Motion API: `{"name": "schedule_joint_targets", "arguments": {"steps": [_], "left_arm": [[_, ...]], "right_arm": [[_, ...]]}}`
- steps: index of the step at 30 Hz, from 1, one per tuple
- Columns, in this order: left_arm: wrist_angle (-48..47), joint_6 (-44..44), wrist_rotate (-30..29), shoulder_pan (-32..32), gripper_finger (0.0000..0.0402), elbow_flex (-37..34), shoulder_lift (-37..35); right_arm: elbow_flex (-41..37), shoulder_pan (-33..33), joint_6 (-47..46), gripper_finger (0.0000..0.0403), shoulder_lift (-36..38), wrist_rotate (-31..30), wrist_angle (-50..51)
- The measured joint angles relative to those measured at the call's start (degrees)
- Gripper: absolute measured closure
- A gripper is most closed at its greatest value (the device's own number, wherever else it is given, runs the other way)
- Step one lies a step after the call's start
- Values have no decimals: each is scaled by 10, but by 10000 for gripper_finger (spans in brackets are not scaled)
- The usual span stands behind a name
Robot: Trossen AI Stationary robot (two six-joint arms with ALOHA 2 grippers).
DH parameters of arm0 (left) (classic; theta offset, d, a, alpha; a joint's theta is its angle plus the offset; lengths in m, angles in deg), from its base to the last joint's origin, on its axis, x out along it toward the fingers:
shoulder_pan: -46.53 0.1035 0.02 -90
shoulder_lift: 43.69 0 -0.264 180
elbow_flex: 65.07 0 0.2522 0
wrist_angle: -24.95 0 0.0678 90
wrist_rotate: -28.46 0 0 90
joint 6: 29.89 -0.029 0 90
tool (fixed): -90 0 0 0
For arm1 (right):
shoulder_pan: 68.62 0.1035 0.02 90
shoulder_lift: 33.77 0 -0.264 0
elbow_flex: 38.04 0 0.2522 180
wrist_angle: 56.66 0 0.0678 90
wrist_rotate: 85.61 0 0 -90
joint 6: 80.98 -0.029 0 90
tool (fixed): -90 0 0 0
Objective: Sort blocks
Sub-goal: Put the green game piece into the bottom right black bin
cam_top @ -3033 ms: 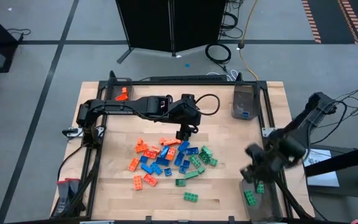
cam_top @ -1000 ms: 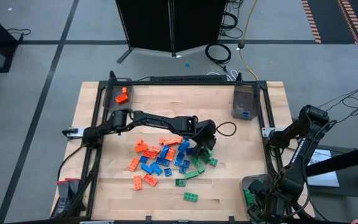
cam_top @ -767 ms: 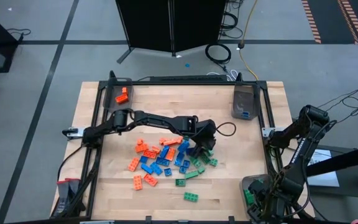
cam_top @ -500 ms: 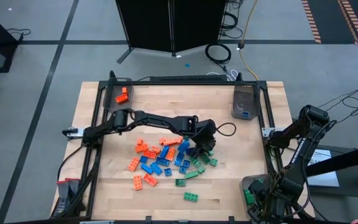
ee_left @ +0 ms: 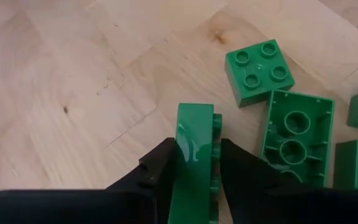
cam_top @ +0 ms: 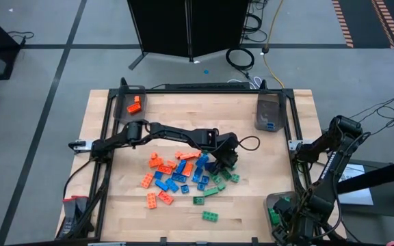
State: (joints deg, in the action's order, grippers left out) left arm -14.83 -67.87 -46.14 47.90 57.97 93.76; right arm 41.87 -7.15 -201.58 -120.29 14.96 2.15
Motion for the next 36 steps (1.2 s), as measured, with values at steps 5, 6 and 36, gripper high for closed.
{"name": "schedule_joint_targets", "arguments": {"steps": [5, 6, 36], "left_arm": [[-2, 2, -13, 0, 315, 0, 0], [-2, 2, -21, -1, 316, 0, 0], [-151, 170, -88, 51, 315, 218, -214]], "right_arm": [[0, -3, -1, 129, 0, -6, -9], [0, -4, 4, 129, 0, -16, -13], [0, -71, 167, 129, 141, -800, 267]]}}
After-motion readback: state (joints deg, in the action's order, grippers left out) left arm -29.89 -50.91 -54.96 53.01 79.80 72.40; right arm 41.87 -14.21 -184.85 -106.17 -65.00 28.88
